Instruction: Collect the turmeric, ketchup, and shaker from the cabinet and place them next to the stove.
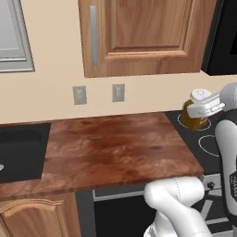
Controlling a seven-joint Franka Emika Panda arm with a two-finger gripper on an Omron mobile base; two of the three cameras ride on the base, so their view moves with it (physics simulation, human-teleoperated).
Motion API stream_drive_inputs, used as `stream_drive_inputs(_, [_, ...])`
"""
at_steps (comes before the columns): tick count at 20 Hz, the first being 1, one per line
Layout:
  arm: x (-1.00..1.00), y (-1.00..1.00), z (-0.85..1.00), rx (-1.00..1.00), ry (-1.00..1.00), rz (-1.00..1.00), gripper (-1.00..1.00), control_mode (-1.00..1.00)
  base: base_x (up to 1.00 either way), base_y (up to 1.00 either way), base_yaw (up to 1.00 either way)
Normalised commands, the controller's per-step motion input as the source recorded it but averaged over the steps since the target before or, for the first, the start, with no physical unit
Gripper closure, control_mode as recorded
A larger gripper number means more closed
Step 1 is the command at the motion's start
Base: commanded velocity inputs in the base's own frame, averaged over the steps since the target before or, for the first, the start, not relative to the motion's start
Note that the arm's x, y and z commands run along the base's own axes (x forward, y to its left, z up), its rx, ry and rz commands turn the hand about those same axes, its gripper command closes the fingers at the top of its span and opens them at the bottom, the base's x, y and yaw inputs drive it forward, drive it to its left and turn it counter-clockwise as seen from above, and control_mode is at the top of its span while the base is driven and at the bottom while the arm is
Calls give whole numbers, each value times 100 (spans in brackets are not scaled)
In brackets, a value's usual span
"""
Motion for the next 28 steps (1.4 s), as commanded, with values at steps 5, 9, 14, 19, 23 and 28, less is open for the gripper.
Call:
stream_drive_inputs(5, [49, -27, -66, 6, 0, 5, 100, -100, 0, 0, 0])
stream_drive_inputs(9, [36, -44, -88, 6, 0, 10, 100, -100, 0, 0, 0])
stream_drive_inputs(14, [31, -32, -74, 3, 0, 11, 100, -100, 0, 0, 0])
stream_drive_inputs(19, [45, -18, -18, 2, 1, 4, 100, -100, 0, 0, 0])
stream_drive_inputs(23, [66, 0, -14, 0, 11, 2, 100, -100, 0, 0, 0])
stream_drive_inputs(28, [60, -2, -31, 0, 12, 4, 100, -100, 0, 0, 0])
